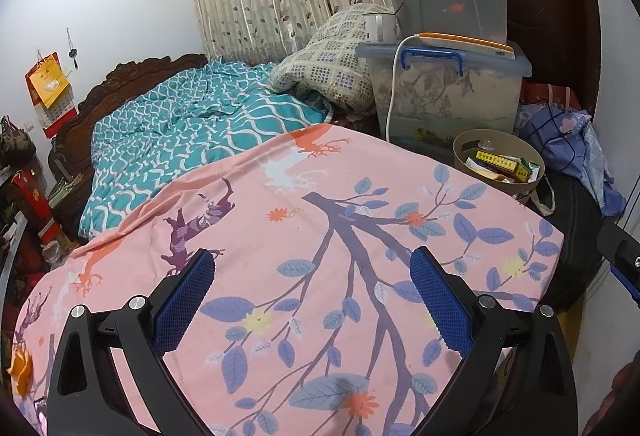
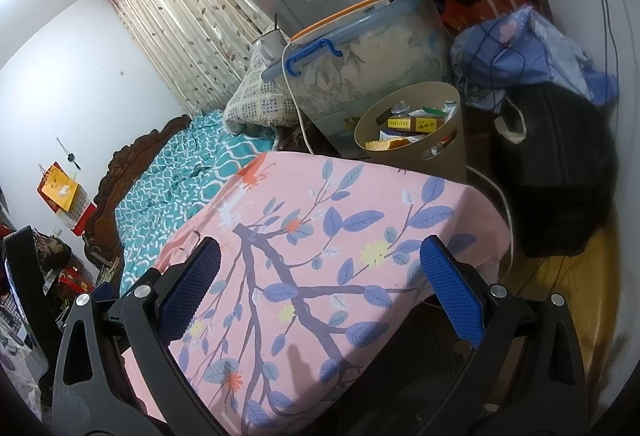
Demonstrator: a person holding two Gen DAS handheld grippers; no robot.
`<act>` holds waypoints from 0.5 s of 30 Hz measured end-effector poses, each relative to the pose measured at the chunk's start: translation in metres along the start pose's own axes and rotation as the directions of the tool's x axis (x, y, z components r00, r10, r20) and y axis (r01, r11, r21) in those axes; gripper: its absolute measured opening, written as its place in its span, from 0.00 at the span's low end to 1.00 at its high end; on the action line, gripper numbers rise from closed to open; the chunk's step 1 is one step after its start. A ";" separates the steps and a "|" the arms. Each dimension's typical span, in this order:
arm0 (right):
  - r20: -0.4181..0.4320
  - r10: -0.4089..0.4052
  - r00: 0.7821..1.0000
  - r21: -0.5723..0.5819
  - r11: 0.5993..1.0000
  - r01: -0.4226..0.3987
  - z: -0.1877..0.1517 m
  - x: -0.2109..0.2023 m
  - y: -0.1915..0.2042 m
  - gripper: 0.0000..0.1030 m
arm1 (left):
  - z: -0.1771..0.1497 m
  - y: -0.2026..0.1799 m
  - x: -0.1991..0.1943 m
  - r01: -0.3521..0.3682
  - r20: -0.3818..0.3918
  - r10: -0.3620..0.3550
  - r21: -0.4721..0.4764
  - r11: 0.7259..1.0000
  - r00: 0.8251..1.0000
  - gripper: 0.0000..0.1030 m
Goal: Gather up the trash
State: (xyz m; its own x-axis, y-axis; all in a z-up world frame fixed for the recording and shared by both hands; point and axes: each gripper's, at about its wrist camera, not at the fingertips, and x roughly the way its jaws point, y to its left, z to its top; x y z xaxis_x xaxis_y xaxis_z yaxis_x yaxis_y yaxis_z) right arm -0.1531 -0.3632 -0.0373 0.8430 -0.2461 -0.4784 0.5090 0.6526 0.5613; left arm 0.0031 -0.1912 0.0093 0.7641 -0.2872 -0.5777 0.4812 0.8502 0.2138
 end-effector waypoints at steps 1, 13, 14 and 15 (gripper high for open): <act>0.000 0.000 1.000 0.001 1.000 0.000 0.000 0.000 0.000 0.96 | 0.000 0.000 0.000 0.002 -0.002 -0.002 0.000 1.000 1.000 0.92; -0.021 -0.010 1.000 -0.002 1.000 0.010 -0.002 0.006 -0.001 0.96 | -0.004 -0.007 0.006 0.052 -0.037 -0.052 0.016 0.998 0.998 0.92; -0.022 -0.010 1.000 -0.002 1.000 0.010 -0.001 0.007 -0.001 0.96 | -0.004 -0.007 0.007 0.053 -0.039 -0.052 0.018 0.998 0.998 0.91; -0.024 -0.010 1.000 -0.003 1.000 0.010 -0.001 0.008 -0.001 0.96 | -0.004 -0.008 0.007 0.053 -0.041 -0.052 0.019 0.998 0.998 0.92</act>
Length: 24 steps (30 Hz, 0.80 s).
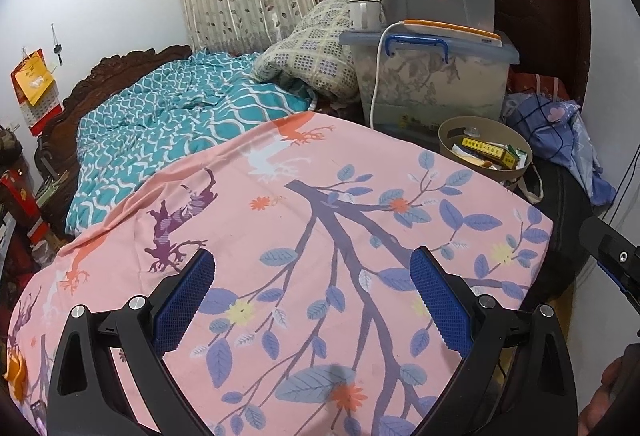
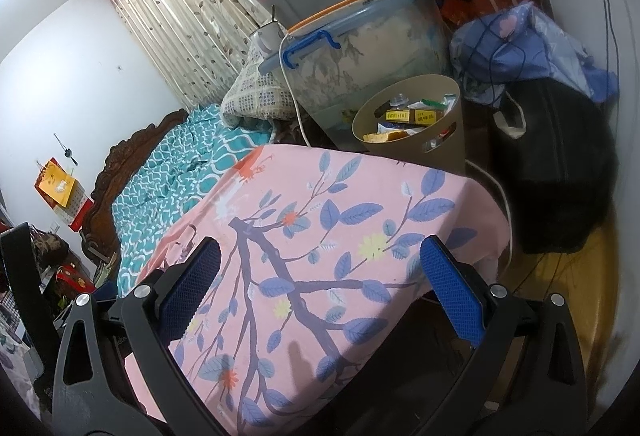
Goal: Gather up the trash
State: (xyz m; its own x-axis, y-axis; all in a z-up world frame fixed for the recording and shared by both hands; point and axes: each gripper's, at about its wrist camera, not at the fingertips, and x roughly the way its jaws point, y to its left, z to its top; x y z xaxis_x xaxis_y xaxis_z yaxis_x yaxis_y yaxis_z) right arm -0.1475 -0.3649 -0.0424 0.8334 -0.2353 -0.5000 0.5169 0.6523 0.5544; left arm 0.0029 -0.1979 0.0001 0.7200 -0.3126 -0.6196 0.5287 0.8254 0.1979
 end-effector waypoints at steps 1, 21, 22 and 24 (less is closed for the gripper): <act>0.000 0.000 1.000 0.000 1.000 0.000 0.000 0.000 0.000 0.96 | 0.000 0.000 0.000 0.000 -0.001 0.000 0.000 1.000 1.000 0.92; -0.016 0.000 1.000 0.004 1.000 0.000 -0.003 0.006 -0.002 0.96 | -0.004 -0.004 0.006 0.007 -0.040 -0.006 0.012 1.000 0.999 0.92; -0.016 0.000 1.000 0.005 1.000 0.000 -0.003 0.006 -0.002 0.96 | -0.003 -0.004 0.006 0.012 -0.041 -0.012 0.010 1.000 0.999 0.92; -0.018 -0.001 1.000 0.006 1.000 0.001 -0.003 0.006 -0.003 0.96 | -0.003 -0.002 0.007 0.027 -0.044 -0.027 0.003 1.000 0.999 0.92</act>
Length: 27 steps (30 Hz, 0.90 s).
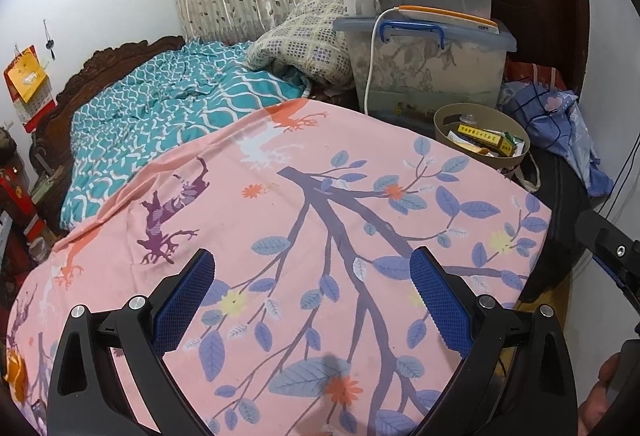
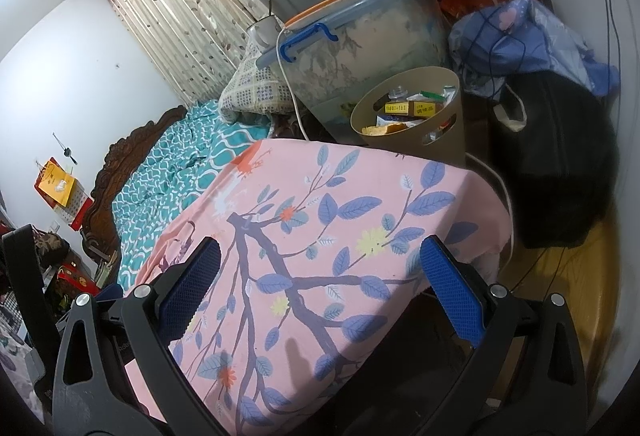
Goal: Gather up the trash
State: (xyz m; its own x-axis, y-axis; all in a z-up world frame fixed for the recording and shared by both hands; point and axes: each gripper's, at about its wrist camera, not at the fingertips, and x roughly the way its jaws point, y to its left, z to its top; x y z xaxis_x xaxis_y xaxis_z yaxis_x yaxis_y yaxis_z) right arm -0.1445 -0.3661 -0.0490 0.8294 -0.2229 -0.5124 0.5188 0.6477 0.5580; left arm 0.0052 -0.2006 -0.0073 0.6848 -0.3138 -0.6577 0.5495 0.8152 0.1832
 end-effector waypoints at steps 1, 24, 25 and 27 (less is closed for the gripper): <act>-0.001 0.000 1.000 0.001 1.000 0.000 0.000 0.001 0.000 0.96 | 0.000 0.001 0.000 0.009 -0.001 -0.009 -0.003 1.000 1.000 0.92; -0.020 0.003 1.000 -0.005 1.000 -0.003 -0.002 0.007 0.003 0.96 | 0.000 0.002 0.000 0.005 -0.012 -0.005 0.010 1.000 1.000 0.92; -0.020 0.003 1.000 -0.005 1.000 -0.003 -0.002 0.007 0.003 0.96 | 0.000 0.002 0.000 0.005 -0.014 -0.005 0.011 1.000 1.000 0.91; -0.020 0.003 1.000 -0.004 1.000 -0.003 -0.002 0.007 0.003 0.96 | 0.000 0.002 0.001 0.007 -0.017 -0.007 0.012 1.000 1.000 0.92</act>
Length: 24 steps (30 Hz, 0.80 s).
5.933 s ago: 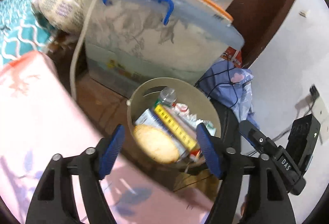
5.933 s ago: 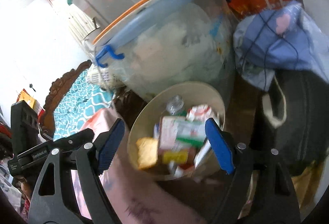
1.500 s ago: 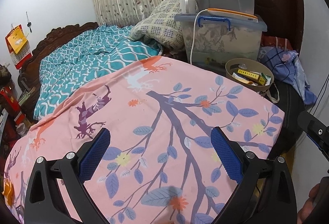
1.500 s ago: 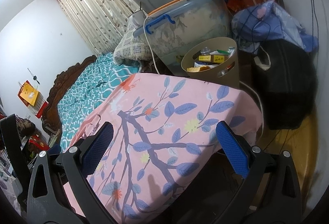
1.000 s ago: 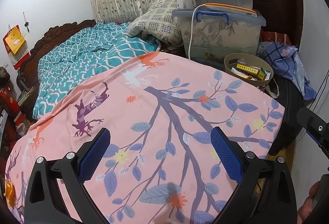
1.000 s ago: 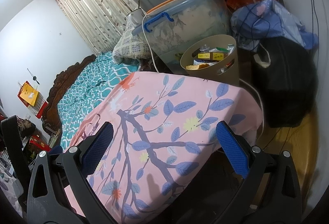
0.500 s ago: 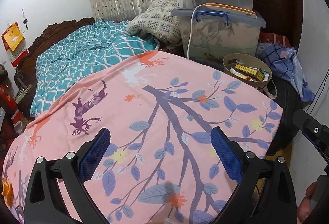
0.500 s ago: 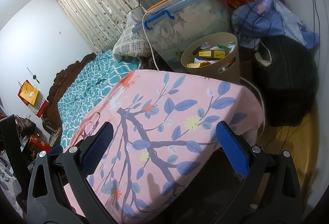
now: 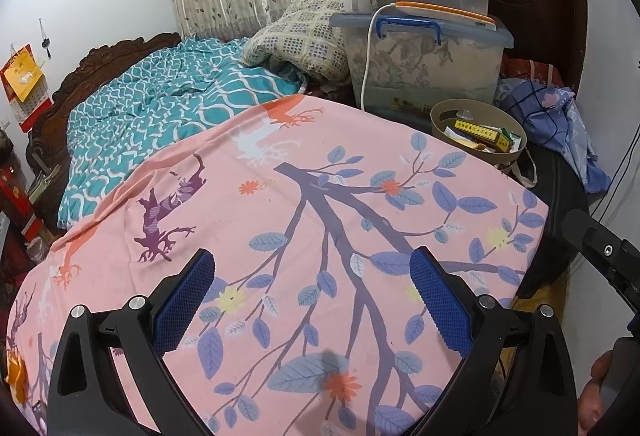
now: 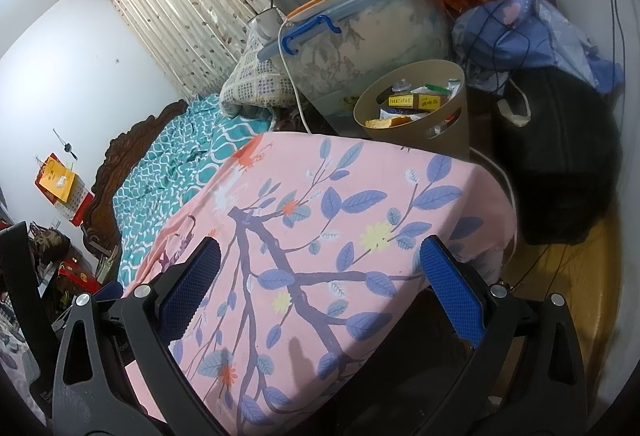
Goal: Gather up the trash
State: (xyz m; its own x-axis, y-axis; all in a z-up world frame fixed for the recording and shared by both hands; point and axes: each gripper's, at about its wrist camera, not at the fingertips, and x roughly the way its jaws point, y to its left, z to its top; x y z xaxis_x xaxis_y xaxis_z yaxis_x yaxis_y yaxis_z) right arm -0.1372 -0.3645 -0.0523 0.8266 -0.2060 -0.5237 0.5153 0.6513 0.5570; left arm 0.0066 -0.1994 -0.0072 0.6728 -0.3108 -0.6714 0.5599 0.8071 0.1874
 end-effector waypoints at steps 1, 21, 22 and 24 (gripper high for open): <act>0.000 0.000 1.000 0.000 1.000 0.000 0.000 0.000 0.000 0.96 | 0.000 0.000 0.000 -0.001 -0.001 0.001 0.000 1.000 1.000 0.91; -0.002 -0.001 1.000 0.007 1.000 0.001 -0.003 0.002 -0.001 0.96 | -0.004 -0.001 0.007 0.002 -0.031 -0.002 0.007 1.000 1.000 0.92; -0.002 -0.001 1.000 0.007 1.000 0.001 -0.003 0.002 -0.002 0.96 | -0.004 -0.001 0.007 0.002 -0.031 -0.002 0.007 1.000 1.000 0.92; -0.003 -0.001 1.000 0.007 1.000 0.001 -0.002 0.003 -0.002 0.96 | -0.004 -0.001 0.008 0.004 -0.034 -0.004 0.008 1.000 0.999 0.92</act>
State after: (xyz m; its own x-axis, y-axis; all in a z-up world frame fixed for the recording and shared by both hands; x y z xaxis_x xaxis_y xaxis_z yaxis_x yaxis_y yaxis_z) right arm -0.1367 -0.3648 -0.0564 0.8255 -0.2044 -0.5261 0.5176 0.6459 0.5611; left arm 0.0093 -0.2008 -0.0161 0.6535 -0.2966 -0.6964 0.5668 0.8015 0.1905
